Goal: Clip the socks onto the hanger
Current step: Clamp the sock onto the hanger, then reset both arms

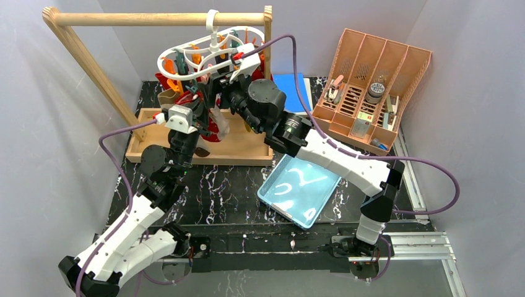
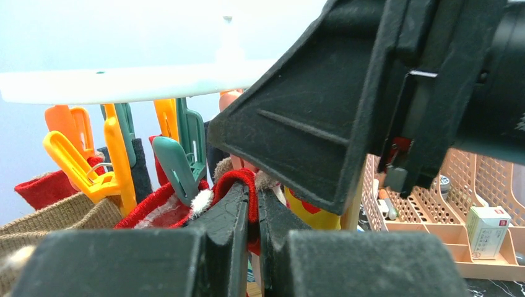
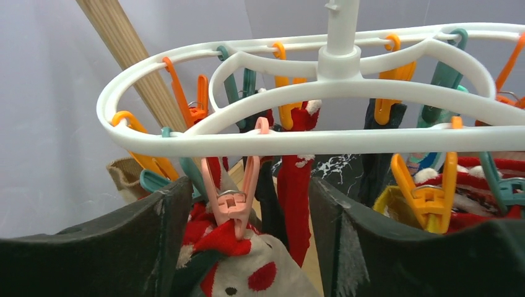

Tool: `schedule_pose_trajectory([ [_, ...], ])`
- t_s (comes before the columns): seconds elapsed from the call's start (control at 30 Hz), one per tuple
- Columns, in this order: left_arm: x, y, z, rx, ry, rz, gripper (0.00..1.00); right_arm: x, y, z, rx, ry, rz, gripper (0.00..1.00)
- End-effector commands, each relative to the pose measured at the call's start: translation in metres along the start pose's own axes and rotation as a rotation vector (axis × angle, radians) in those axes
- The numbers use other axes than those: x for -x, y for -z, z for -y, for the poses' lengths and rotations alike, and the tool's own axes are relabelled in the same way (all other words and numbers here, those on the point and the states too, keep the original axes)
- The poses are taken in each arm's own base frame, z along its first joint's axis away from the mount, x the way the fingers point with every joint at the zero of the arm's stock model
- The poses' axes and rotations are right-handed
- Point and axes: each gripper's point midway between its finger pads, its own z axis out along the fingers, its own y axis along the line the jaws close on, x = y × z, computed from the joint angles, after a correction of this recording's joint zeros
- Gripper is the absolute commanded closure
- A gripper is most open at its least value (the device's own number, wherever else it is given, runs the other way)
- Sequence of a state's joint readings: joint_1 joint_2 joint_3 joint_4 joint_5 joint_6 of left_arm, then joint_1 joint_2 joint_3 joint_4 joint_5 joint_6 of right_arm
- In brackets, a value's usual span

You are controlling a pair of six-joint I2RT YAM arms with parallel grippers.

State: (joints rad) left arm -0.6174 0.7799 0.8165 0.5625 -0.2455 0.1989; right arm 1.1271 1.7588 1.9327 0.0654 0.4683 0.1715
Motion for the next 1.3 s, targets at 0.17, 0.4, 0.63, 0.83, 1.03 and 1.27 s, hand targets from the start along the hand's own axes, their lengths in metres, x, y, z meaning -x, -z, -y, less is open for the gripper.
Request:
schedule_pose_trajectory([
  [0.17,0.027,0.0,-0.002,-0.014,-0.002,0.052,1.0,0.062,0.05,0.003,0.044,-0.101,0.081,0.01],
  [0.4,0.029,0.009,-0.004,-0.023,-0.01,0.029,0.82,0.06,0.109,0.024,0.092,-0.083,0.148,0.01],
  [0.63,0.03,0.033,-0.005,-0.058,-0.004,-0.023,0.23,0.051,0.151,0.055,0.036,-0.048,0.136,0.01],
  [0.83,0.025,0.07,-0.017,-0.031,0.052,-0.117,0.02,0.032,0.17,0.079,-0.049,-0.037,0.086,0.01],
  [1.03,-0.008,0.118,-0.067,0.327,0.263,-0.338,0.02,-0.003,0.181,0.126,-0.322,-0.083,-0.007,0.01],
  [1.27,-0.048,0.149,-0.081,0.622,0.439,-0.549,0.02,-0.014,0.201,0.155,-0.475,-0.164,0.017,0.01],
])
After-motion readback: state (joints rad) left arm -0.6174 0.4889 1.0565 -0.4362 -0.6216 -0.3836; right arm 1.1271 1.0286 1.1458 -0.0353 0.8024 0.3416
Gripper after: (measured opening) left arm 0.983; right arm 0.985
